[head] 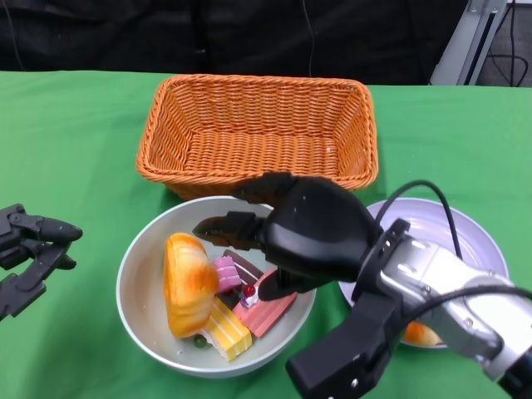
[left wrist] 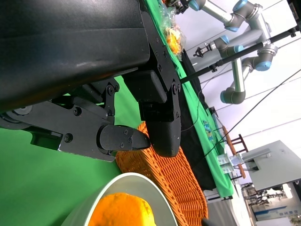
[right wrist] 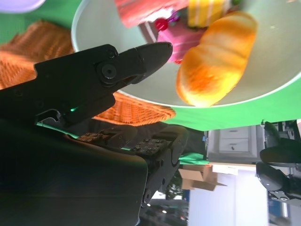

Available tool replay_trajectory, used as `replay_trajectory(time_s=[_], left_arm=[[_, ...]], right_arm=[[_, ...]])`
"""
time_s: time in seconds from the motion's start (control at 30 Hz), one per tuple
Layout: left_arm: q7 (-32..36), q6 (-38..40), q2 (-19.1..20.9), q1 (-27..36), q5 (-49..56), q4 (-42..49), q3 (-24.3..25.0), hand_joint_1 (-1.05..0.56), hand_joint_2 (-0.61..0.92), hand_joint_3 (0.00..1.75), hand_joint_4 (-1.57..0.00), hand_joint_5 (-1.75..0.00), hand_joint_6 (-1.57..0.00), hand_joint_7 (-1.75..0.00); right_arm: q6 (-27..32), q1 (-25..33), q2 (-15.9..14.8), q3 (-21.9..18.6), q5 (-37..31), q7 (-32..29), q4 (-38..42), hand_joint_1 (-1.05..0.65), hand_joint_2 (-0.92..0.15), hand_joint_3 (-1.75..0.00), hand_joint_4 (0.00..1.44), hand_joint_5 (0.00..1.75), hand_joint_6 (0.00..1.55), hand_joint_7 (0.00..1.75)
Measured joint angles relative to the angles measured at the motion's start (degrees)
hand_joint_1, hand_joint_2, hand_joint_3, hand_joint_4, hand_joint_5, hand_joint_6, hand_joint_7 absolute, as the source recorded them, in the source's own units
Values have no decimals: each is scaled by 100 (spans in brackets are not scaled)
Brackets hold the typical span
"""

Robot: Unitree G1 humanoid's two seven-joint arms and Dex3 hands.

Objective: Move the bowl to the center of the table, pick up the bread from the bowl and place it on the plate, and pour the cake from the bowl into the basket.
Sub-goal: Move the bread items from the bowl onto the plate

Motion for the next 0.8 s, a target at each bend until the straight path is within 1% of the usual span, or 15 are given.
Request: replay_trajectory(time_s=[0.3,0.4,0.53,0.6,0.67,0.8], left_arm=[[20,-1,-17,0,9,-2,-5,-13,92,28,-82,-125,-94,-80],[130,3,-22,2,109,-7,-6,-14,92,27,-84,-120,-95,-79],[269,38,-27,6,181,-65,-8,-16,92,27,-88,-120,-95,-78],[306,69,-27,7,183,-107,-10,-16,92,26,-87,-121,-95,-77],[328,73,-27,6,221,-112,-13,-18,92,24,-80,-124,-94,-78],[423,75,-27,6,344,-111,-17,-19,92,23,-78,-125,-93,-77]], right_arm=[[-725,-428,13,28,-21,-423,811,-68,-82,0,43,2,54,0],[-1188,-699,36,59,11,-563,1242,-67,-82,0,43,1,53,0],[-1692,-984,80,123,-13,-906,1777,-68,-83,-1,44,1,53,0],[-1840,-1121,108,212,-55,-1065,2002,-69,-85,-1,44,1,52,0],[-2010,-1258,161,279,-126,-1221,2244,-69,-84,0,46,2,53,0],[-2361,-1456,315,357,-163,-1693,2723,-68,-84,-1,50,3,54,0]])
